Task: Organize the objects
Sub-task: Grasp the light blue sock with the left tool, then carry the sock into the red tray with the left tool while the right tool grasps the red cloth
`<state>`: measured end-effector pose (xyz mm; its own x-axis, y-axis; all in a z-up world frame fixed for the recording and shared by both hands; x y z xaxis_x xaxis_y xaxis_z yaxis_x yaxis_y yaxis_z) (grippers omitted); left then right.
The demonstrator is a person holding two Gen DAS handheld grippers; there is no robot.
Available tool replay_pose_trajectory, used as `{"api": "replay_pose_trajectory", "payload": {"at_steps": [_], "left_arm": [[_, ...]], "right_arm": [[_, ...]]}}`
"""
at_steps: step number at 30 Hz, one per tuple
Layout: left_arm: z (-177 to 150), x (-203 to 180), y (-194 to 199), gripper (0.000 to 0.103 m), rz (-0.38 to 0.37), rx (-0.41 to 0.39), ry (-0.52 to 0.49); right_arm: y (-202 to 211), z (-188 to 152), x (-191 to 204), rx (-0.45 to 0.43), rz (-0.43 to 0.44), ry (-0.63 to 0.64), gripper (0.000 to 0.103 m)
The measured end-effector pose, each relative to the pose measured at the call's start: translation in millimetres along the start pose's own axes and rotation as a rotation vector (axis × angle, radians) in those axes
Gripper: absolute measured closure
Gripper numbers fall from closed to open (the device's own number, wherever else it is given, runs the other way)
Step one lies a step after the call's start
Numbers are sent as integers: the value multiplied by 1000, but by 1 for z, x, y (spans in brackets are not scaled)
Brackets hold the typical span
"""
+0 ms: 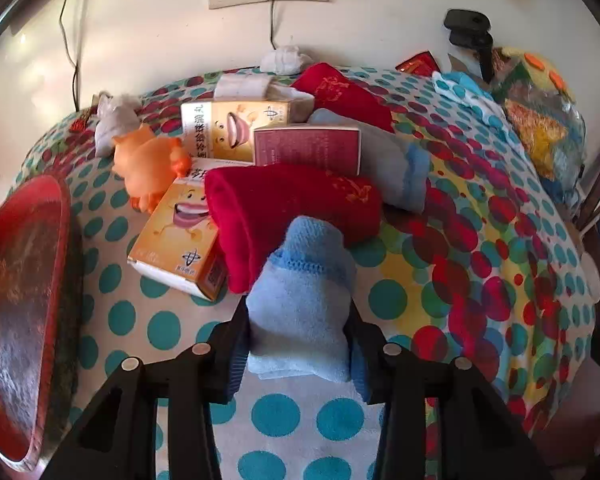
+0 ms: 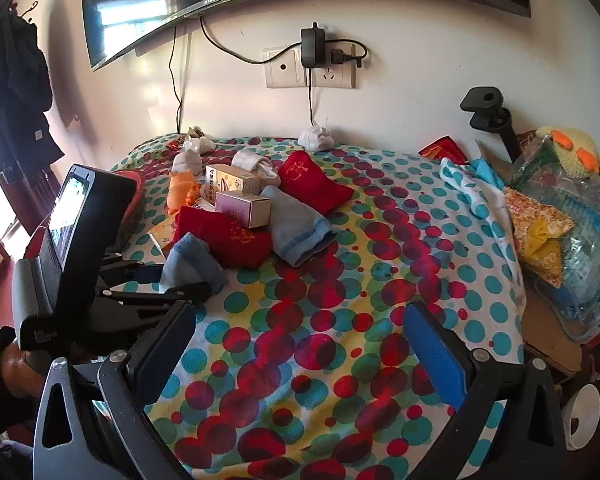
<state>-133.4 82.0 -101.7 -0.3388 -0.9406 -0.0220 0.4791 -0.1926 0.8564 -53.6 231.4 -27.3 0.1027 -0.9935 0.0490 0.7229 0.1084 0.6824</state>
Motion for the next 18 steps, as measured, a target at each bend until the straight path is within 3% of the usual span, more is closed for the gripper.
{"api": "replay_pose_trajectory", "payload": {"at_steps": [4, 14, 18], "left_arm": [[-1, -1, 5, 72, -16, -7, -21], [-11, 17, 40, 73, -36, -30, -10], [-14, 32, 56, 73, -40, -41, 16]], "right_arm": [[-7, 1, -1, 3, 9, -8, 0], [-31, 3, 10, 34, 55, 17, 0], [-40, 9, 24, 37, 104, 53, 12]]}}
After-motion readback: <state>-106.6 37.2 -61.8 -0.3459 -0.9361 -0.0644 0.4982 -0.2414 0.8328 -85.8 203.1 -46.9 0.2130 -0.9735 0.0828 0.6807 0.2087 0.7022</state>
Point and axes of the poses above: each gripper's, at about its wrist camera, not at the fingertips, and y roughly against the way its jaws point, x to its left, z to its top, the point moved 2 cm from there along -y, roughly the way its jaws point, and after that the axes turned 2 degrees about -z, right-handed, at the moved point
